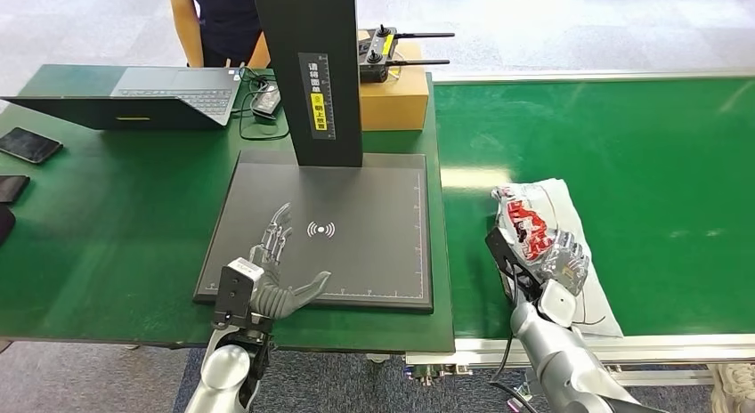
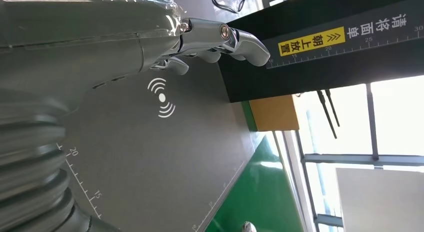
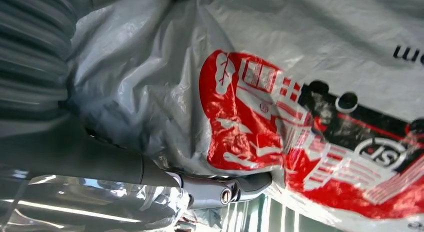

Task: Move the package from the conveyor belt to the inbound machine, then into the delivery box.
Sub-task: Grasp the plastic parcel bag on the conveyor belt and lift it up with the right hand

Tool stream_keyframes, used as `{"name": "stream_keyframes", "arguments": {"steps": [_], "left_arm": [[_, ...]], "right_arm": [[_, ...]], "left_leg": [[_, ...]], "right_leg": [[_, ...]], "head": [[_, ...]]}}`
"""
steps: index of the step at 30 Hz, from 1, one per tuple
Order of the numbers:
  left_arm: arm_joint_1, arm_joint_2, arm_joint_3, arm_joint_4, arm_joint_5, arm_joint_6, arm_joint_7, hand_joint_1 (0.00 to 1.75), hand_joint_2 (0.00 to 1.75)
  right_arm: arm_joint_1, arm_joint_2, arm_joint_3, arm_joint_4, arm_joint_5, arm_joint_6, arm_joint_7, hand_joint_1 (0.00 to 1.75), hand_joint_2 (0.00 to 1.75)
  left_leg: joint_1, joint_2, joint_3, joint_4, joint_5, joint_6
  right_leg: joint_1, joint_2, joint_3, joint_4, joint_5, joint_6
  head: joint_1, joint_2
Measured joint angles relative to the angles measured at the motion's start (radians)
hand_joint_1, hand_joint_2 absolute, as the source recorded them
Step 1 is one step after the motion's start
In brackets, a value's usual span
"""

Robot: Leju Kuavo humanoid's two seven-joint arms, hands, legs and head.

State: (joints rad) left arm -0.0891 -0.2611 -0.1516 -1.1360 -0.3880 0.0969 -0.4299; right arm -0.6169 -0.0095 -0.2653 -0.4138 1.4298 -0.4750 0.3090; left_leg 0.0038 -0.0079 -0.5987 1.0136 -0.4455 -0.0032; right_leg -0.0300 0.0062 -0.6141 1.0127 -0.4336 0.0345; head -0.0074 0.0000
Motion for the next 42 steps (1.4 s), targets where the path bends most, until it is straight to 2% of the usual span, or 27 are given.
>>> {"name": "stream_keyframes", "arguments": {"steps": [1,3,8,13,26,35,42], "left_arm": [[0.000,0.000,-0.001,0.000,0.000,0.000,0.001,0.00,1.75],[0.000,0.000,-0.002,0.000,0.001,0.000,0.003,0.00,1.75],[0.000,0.001,-0.003,0.000,0.006,0.000,0.010,0.00,1.75],[0.000,0.001,-0.004,0.000,0.010,0.000,0.011,0.00,1.75],[-0.004,0.002,-0.016,0.007,0.026,0.003,-0.010,0.00,1.75],[-0.022,0.002,-0.019,0.032,0.031,0.003,-0.024,0.00,1.75],[-0.038,0.002,-0.019,0.054,0.033,0.007,-0.041,0.00,1.75]], "right_arm": [[-0.001,0.000,0.003,0.001,0.003,0.009,0.003,1.58,1.75],[-0.001,0.000,0.006,0.002,0.004,0.024,0.002,1.70,1.75],[-0.001,0.000,0.006,0.004,0.014,0.029,-0.006,1.59,1.75],[-0.003,0.000,0.006,0.004,0.028,0.019,-0.024,1.65,1.75],[0.018,0.009,0.002,-0.048,0.032,-0.106,-0.130,1.64,1.75],[0.081,0.055,0.047,-0.257,0.015,-0.210,-0.228,1.56,1.75],[0.180,0.098,0.121,-0.558,0.001,-0.221,-0.388,1.40,1.75]], "left_leg": [[0.000,0.000,0.000,0.000,0.000,0.000],[0.000,0.000,0.001,0.000,0.000,0.000],[0.000,0.000,0.001,0.001,0.000,0.001],[0.000,0.000,0.002,0.002,0.000,0.001],[0.000,0.000,0.001,0.001,0.000,0.000],[0.000,0.000,0.000,0.001,0.000,0.000],[0.000,0.000,-0.001,0.001,0.000,0.000]], "right_leg": [[0.000,0.000,0.001,0.000,0.000,0.000],[0.000,0.000,0.002,0.000,0.000,0.000],[0.000,0.000,0.002,0.000,0.001,0.001],[0.000,0.000,0.003,0.000,0.001,0.001],[0.000,0.000,0.001,0.000,0.001,0.001],[0.000,0.000,0.000,0.000,0.001,0.001],[0.000,0.001,0.000,0.000,0.001,0.001]], "head": [[0.000,0.000],[0.000,0.000],[0.000,0.000],[0.000,0.000],[0.000,0.000],[0.000,0.000],[0.000,0.000]]}}
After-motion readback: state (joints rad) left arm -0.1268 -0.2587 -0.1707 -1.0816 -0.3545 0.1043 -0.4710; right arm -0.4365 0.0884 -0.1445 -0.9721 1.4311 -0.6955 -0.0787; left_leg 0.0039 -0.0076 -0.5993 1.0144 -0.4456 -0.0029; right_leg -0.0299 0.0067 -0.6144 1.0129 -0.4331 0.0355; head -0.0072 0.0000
